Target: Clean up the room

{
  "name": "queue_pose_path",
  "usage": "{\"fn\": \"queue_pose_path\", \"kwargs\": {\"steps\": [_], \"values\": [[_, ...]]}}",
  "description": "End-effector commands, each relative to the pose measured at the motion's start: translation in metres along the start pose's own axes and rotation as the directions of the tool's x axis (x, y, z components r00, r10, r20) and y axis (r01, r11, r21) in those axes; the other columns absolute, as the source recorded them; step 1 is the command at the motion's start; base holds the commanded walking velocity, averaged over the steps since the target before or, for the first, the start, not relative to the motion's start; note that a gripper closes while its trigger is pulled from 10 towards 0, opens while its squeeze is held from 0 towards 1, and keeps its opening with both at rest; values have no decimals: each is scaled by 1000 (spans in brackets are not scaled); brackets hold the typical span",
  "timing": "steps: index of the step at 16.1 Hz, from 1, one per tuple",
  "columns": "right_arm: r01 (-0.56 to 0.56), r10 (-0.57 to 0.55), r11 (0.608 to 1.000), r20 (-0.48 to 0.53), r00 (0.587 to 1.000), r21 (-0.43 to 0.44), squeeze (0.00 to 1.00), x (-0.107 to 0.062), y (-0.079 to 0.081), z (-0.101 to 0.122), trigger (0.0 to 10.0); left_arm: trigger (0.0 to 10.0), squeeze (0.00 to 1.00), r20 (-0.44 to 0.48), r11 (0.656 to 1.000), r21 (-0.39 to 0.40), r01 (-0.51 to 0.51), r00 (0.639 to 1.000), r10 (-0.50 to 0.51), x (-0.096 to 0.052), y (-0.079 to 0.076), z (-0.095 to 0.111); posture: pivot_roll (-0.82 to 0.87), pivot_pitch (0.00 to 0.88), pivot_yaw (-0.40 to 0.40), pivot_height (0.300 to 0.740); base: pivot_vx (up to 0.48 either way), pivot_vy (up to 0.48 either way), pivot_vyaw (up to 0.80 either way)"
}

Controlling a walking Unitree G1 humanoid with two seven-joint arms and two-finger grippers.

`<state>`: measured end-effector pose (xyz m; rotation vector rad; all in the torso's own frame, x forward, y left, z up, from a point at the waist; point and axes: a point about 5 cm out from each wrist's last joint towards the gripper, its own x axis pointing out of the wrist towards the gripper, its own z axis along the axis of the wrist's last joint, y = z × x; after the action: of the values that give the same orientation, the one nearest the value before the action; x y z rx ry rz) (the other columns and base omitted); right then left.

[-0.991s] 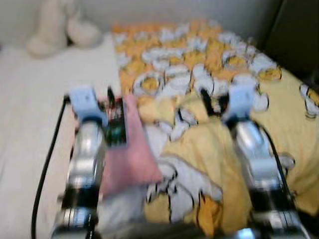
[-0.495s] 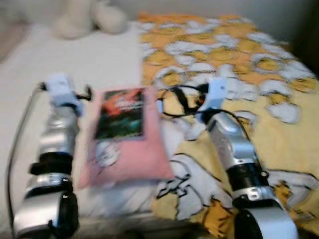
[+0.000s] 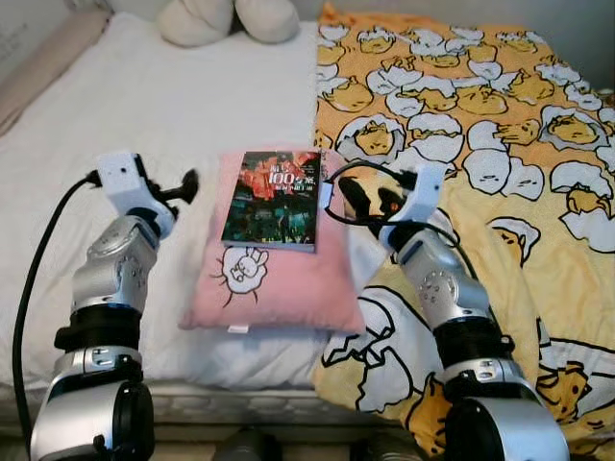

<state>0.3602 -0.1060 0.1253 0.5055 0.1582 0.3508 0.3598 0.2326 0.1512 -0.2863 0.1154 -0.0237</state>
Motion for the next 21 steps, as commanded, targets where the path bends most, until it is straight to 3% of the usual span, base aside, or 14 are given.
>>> {"fn": "queue_pose_path", "kwargs": {"steps": [1, 3, 5, 10, 13, 17, 21], "values": [[-24, 24, 999, 3, 1000, 28, 0, 4, 5, 3, 10000, 10000, 0, 8, 999, -21, 48, 999, -47, -2, -4, 0, -87, 157, 8, 736, 0, 0, 0], [-44, 44, 998, -8, 999, 52, 0, 6, 11, -1, 10000, 10000, 0, -7, 996, -28, 84, 996, -85, -3, -8, -3, -86, 159, 5, 736, 0, 0, 0], [-71, 73, 994, -17, 997, 85, 0, 9, 21, -5, 10000, 10000, 0, -4, 988, -96, 120, 993, -121, -3, -14, -3, -84, 161, 7, 736, 0, 0, 0], [-117, 119, 985, -6, 993, 128, 0, 12, 44, -12, 10000, 10000, 0, -2, 969, -40, 243, 970, -243, -7, -39, -3, -83, 163, 5, 736, 0, 0, 0], [-144, 151, 976, -32, 988, 160, 0, 9, 56, -20, 10000, 10000, 0, -31, 965, -65, 255, 966, -257, -8, -45, -6, -81, 167, 7, 736, 0, 0, 0], [-144, 154, 976, -52, 987, 165, 0, 11, 58, -24, 10000, 10000, 0, -60, 969, -62, 241, 968, -244, -7, -45, -14, -82, 170, 10, 736, 0, 0, 0], [-134, 159, 963, -96, 983, 233, 0, 12, 61, -30, 10000, 10000, 0, -138, 967, -64, 246, 958, -252, -8, -46, -30, -82, 168, 11, 736, 0, 0, 0]]}}
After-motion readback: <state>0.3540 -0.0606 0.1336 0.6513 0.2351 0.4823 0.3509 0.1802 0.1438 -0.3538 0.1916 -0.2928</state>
